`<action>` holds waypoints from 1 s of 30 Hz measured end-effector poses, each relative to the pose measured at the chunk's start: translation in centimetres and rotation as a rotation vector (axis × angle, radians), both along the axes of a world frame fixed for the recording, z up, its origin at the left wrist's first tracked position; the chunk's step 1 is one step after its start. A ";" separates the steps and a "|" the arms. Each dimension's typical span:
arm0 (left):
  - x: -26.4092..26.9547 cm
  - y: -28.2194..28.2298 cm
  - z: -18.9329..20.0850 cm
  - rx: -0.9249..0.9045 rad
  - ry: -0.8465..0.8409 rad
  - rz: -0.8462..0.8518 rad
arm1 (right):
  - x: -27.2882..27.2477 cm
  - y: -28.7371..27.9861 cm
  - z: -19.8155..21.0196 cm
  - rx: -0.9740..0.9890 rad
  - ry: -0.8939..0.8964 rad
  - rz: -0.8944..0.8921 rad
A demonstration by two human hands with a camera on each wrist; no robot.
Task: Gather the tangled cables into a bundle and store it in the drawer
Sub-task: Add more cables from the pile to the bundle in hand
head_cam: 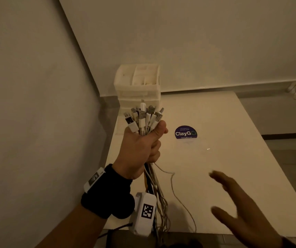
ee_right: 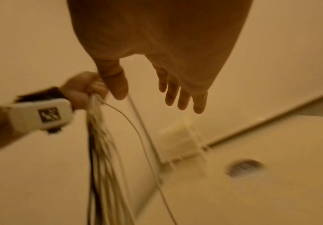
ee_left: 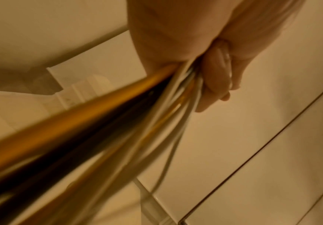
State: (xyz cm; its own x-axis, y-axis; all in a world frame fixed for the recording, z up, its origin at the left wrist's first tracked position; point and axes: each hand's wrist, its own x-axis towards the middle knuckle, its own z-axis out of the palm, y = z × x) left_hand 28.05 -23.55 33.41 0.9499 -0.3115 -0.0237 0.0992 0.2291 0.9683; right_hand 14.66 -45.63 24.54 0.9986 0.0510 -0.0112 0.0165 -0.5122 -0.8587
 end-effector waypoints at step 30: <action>-1.1 9.2 4.4 -0.226 -0.106 0.229 | 4.2 12.6 -9.4 0.192 0.329 0.308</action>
